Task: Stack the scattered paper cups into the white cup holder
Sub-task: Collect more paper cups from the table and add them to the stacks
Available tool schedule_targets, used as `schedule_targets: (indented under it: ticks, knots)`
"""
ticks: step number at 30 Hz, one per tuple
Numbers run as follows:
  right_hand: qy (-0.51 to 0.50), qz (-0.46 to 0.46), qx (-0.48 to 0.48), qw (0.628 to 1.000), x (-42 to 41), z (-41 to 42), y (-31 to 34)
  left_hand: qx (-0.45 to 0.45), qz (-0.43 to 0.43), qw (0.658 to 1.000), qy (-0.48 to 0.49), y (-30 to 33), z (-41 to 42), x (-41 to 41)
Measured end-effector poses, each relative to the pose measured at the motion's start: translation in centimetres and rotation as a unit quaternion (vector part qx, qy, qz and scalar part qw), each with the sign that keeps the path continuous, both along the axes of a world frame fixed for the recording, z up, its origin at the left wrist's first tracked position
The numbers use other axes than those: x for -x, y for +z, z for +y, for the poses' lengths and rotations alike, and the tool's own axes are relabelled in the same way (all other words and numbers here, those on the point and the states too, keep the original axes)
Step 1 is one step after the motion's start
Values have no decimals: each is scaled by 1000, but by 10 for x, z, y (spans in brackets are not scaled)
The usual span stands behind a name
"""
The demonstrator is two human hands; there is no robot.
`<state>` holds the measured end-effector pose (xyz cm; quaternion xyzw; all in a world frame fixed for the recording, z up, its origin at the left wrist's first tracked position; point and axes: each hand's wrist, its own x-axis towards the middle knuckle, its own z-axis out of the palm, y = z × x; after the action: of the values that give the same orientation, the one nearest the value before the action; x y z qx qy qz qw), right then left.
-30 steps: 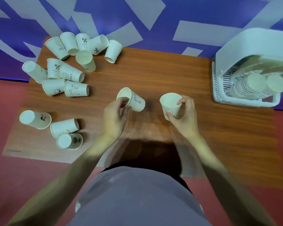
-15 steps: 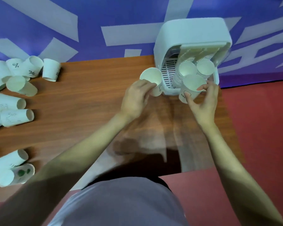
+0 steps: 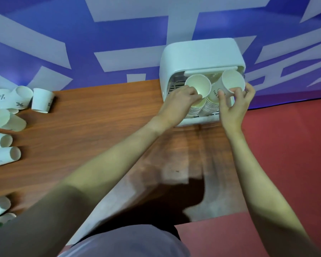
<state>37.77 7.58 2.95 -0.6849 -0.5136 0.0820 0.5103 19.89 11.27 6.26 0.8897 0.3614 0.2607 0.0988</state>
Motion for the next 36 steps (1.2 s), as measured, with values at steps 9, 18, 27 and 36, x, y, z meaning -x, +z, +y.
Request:
schedule_targets:
  ticks: [9, 18, 27, 36]
  knots:
    - [27, -194, 145, 970, -10, 5, -51, 82, 131, 988, -25, -33, 10, -14]
    - [61, -213, 222, 949, -19, 2, -62, 105, 116, 987, -34, -55, 10, -15]
    - [106, -175, 110, 973, 35, -21, -21, 44, -19, 995, 84, -51, -24, 53]
    - [375, -210, 241, 870, 221, -54, -52, 132, 20, 916, 378, -82, -103, 271]
